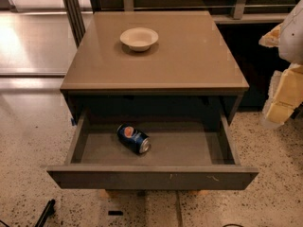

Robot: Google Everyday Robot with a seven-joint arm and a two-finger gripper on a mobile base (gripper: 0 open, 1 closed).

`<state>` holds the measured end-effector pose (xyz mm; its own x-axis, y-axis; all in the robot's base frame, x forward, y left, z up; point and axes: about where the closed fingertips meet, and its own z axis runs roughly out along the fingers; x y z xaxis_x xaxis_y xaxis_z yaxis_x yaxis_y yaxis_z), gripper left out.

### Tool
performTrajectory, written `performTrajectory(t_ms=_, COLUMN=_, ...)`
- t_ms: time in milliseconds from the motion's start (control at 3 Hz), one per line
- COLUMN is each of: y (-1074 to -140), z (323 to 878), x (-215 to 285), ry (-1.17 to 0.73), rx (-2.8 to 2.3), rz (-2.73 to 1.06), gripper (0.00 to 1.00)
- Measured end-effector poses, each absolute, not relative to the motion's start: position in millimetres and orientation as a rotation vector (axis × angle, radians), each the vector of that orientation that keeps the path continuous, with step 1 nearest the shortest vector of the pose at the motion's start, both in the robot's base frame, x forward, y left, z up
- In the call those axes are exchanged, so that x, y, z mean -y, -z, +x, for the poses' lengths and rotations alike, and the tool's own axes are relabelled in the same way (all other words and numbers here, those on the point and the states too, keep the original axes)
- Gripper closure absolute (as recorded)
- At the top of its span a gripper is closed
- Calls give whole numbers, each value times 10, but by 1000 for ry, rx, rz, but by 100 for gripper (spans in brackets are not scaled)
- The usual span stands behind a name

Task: Pick pepsi can from top drawer and place on counter

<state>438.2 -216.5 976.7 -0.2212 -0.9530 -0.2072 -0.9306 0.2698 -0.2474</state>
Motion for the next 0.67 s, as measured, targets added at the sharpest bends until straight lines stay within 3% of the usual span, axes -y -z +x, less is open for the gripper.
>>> performTrajectory(t_ms=667, y=-9719, z=4393, x=2143, ry=82, rx=-2238, rz=-1682, gripper=0)
